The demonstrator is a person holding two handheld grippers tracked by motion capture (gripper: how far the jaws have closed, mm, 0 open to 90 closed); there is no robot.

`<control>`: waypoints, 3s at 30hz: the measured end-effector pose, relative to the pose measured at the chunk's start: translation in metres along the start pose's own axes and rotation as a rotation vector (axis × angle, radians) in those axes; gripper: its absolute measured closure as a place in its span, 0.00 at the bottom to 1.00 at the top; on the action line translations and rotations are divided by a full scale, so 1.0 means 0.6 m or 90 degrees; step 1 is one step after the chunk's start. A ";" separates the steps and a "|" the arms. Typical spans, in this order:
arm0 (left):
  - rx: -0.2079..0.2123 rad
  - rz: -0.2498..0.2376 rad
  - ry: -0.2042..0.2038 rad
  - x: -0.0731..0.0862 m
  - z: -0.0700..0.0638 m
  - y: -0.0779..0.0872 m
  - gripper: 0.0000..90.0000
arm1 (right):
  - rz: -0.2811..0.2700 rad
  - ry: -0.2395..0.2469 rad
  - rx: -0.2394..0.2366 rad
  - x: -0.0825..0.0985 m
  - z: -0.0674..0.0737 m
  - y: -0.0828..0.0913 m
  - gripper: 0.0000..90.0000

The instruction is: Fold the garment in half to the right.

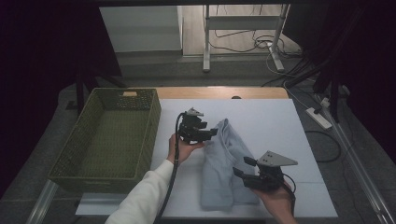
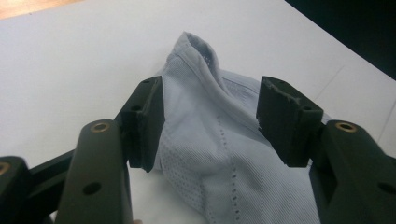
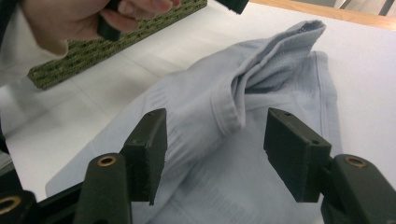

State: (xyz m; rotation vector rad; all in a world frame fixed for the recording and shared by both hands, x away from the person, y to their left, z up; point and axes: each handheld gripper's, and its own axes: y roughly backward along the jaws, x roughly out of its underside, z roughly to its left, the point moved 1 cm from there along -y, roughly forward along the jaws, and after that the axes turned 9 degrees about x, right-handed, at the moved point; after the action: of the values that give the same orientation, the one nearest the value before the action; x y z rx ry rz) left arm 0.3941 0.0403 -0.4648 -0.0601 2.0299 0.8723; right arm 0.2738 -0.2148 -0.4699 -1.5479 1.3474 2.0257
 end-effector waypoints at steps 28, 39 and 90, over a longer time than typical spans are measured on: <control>0.008 0.010 -0.015 0.032 -0.012 0.020 0.45 | 0.100 0.055 0.024 0.011 -0.004 -0.062 0.90; 0.017 0.009 -0.017 0.041 -0.017 0.028 0.45 | 0.076 0.071 0.039 0.001 -0.016 -0.048 0.95; 0.119 0.052 -0.087 0.029 -0.060 -0.024 0.99 | 0.129 0.077 0.123 0.011 -0.092 -0.057 0.95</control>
State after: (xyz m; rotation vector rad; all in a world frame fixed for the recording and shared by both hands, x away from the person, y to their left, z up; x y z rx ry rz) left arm 0.3625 0.0129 -0.4734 0.1833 1.9868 0.7134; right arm 0.3286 -0.2416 -0.4933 -1.5233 1.7539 1.8693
